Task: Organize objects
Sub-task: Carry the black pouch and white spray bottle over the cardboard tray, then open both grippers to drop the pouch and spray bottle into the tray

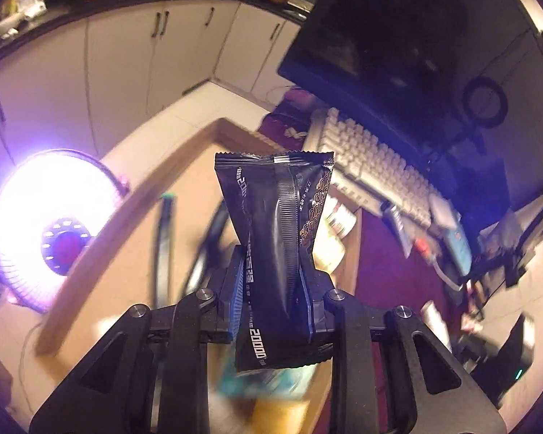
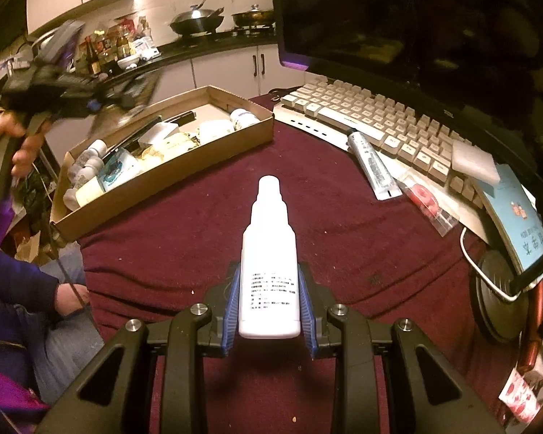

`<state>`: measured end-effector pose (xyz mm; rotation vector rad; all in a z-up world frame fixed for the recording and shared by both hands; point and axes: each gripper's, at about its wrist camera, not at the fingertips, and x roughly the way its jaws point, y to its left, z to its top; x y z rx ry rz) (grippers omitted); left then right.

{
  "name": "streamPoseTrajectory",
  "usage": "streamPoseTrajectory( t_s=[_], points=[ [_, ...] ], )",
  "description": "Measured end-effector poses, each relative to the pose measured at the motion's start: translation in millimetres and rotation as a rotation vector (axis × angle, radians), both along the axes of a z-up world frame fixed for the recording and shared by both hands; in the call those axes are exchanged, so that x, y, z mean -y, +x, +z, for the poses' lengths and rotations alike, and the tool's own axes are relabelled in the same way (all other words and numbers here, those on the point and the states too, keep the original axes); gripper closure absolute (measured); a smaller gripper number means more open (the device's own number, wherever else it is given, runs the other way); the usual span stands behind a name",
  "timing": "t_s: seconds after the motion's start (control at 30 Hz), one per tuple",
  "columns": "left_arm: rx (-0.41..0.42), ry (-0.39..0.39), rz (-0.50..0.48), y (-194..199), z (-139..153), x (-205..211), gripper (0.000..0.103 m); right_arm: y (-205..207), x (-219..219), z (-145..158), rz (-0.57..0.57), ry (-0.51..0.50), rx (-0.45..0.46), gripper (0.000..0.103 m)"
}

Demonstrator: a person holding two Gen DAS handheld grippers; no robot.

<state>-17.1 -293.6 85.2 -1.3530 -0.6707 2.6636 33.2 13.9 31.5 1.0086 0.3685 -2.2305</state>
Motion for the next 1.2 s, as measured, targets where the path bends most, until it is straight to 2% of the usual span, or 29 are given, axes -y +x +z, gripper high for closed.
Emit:
streamPoseTrajectory(
  t_s=[0.13,0.23,0.33,0.43,0.57,0.73,0.83,1.03,1.1,1.2],
  points=[
    [0.051,0.07,-0.009,-47.7,-7.8,-9.7,0.078,-0.5,7.0,2.9,0.012,0.007,-0.002,0.074],
    [0.119,0.126,0.008,-76.5,-25.1,-10.3,0.078,-2.4,12.0,6.3,0.021,0.002,-0.004,0.074],
    [0.18,0.171,0.05,-89.7,-44.2,-3.5,0.078,-3.5,18.8,10.3,0.037,0.005,-0.009,0.074],
    [0.193,0.212,0.096,-85.5,-52.9,8.7,0.078,-8.4,28.6,15.6,0.06,0.013,-0.019,0.074],
    [0.176,0.154,0.168,-70.0,-44.1,24.9,0.078,-22.8,48.9,24.4,0.091,0.015,-0.035,0.074],
    [0.166,0.166,0.219,-61.1,-49.1,38.2,0.078,-56.1,90.8,33.6,0.134,-0.008,-0.007,0.074],
    [0.159,0.137,0.231,-61.7,-50.0,35.2,0.078,-80.8,121.4,33.9,0.146,-0.007,0.022,0.074],
    [0.151,0.058,0.247,-69.8,-48.0,29.3,0.078,-128.1,174.6,16.4,0.14,-0.007,0.127,0.074],
    [0.14,0.024,0.255,-71.1,-46.7,28.2,0.078,-138.8,189.4,6.2,0.141,0.008,0.144,0.074],
    [0.131,0.021,0.249,-72.8,-50.8,25.3,0.077,-146.3,203.5,-4.3,0.133,0.028,0.144,0.074]
  ],
)
